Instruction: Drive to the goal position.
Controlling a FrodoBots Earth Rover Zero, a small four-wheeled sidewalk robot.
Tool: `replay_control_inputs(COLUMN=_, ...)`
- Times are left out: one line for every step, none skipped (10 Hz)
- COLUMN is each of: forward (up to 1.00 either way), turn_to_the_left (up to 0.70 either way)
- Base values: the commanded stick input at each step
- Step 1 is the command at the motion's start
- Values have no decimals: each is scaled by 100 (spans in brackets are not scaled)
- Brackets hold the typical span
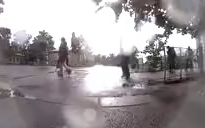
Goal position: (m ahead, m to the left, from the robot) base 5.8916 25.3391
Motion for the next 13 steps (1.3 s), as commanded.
replay_control_inputs(forward=0, turn_to_the_left=0)
replay_control_inputs(forward=0, turn_to_the_left=0)
replay_control_inputs(forward=0, turn_to_the_left=0)
replay_control_inputs(forward=37, turn_to_the_left=0)
replay_control_inputs(forward=84, turn_to_the_left=0)
replay_control_inputs(forward=85, turn_to_the_left=0)
replay_control_inputs(forward=85, turn_to_the_left=0)
replay_control_inputs(forward=85, turn_to_the_left=0)
replay_control_inputs(forward=85, turn_to_the_left=0)
replay_control_inputs(forward=85, turn_to_the_left=0)
replay_control_inputs(forward=85, turn_to_the_left=0)
replay_control_inputs(forward=85, turn_to_the_left=0)
replay_control_inputs(forward=85, turn_to_the_left=0)
